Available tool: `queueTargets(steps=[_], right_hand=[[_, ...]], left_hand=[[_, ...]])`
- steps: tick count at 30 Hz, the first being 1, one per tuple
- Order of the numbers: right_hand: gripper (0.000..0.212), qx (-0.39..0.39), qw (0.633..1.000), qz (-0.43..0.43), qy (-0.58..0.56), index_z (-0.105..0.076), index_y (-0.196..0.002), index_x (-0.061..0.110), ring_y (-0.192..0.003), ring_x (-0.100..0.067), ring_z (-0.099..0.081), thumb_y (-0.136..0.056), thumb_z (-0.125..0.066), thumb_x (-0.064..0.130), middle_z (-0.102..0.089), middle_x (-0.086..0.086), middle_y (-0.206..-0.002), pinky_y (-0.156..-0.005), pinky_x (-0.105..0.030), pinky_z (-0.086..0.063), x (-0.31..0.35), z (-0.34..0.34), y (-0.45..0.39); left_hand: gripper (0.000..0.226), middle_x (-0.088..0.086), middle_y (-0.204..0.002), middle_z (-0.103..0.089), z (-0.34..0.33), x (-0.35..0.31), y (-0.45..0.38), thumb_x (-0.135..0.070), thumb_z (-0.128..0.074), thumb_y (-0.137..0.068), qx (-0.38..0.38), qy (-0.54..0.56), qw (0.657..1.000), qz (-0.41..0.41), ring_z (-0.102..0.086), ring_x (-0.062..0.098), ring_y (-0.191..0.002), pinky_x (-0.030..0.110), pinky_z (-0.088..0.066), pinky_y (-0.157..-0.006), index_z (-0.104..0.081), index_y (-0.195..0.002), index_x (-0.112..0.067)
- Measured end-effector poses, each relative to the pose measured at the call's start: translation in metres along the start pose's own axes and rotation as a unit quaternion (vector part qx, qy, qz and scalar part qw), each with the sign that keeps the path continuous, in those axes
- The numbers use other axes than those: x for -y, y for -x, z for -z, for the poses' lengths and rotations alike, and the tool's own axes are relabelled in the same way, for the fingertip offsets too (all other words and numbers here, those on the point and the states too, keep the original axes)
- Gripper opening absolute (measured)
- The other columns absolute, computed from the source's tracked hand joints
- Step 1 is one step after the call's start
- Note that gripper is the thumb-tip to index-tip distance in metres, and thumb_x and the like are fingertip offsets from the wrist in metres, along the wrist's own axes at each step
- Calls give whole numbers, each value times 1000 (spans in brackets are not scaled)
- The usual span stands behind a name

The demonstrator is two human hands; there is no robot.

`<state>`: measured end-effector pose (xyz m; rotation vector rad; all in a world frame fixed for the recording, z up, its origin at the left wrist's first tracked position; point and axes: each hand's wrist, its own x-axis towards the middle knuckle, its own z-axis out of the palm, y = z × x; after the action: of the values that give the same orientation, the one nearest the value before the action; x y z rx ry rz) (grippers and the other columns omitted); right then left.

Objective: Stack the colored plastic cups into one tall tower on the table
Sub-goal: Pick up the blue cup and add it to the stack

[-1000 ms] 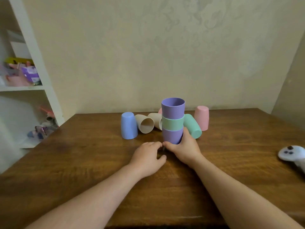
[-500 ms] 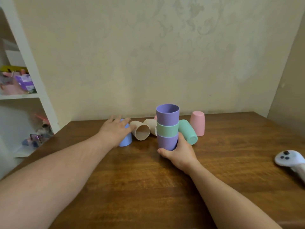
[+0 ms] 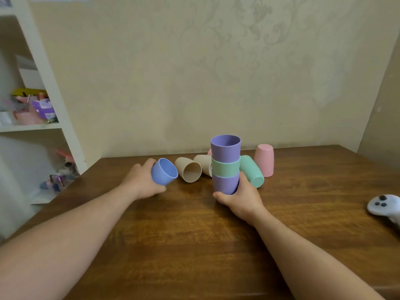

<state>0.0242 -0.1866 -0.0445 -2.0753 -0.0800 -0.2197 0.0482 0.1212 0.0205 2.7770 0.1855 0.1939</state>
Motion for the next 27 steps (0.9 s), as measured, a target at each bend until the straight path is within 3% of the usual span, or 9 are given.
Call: queueTargets(steps=[7,12,15,19,22,24,27], right_hand=[[70,0,1000,-2,-2,-54,-133,38,-110,-9,-67,-78,-96,46,-67,19,-118,-99,-41,-60,-2,-2,-1],[73,3,1000,-4,2,-53,-136,37,-113,-12,-67,-78,-96,46,-68,15,-124,-100,-43,-60,-2,-1,-2],[73,3,1000,-3,4,-53,-137,37,-113,-12,-67,-78,-95,47,-69,15,-124,-101,-44,-61,-3,0,-3],[73,2,1000,-5,0,-53,-136,38,-114,-12,-68,-77,-96,47,-69,15,-124,-102,-44,-61,-3,-1,-3],[74,-2,1000,-1,0,-53,-138,37,-114,-12,-67,-78,-96,46,-69,15,-125,-100,-41,-59,-3,-1,-2],[72,-2,1000,0,-1,-53,-136,37,-114,-12,-67,-79,-96,45,-69,15,-124,-98,-38,-58,-3,-1,-1],[73,-7,1000,4,1,-54,-137,36,-113,-13,-67,-78,-95,46,-70,14,-124,-96,-38,-57,-3,-1,0]], left_hand=[[77,2,-125,-40,-21,-3,11,-31,-88,-74,39,2,999,-32,-46,28,-123,42,-49,-104,-47,-139,-40],[77,-5,-123,-54,-23,-3,11,-31,-90,-70,26,-4,997,-70,-53,25,-119,39,-51,-95,-48,-134,-39],[80,-7,-124,-60,-23,-8,10,-28,-96,-70,11,118,992,-52,-60,19,-113,38,-53,-87,-50,-135,-35],[82,-7,-127,-65,-30,-21,11,-20,-97,-74,30,328,944,0,-64,19,-116,35,-55,-83,-51,-140,-33],[75,-2,-132,-68,-31,-37,14,-18,-94,-81,33,431,902,17,-67,21,-119,45,-62,-93,-53,-142,-32],[69,-2,-130,-70,-24,-52,15,-23,-93,-85,0,472,882,13,-70,19,-116,48,-61,-99,-54,-141,-29],[57,-8,-122,-71,1,-83,14,-29,-88,-90,-95,525,845,-42,-67,1,-106,32,-55,-96,-56,-138,-24]])
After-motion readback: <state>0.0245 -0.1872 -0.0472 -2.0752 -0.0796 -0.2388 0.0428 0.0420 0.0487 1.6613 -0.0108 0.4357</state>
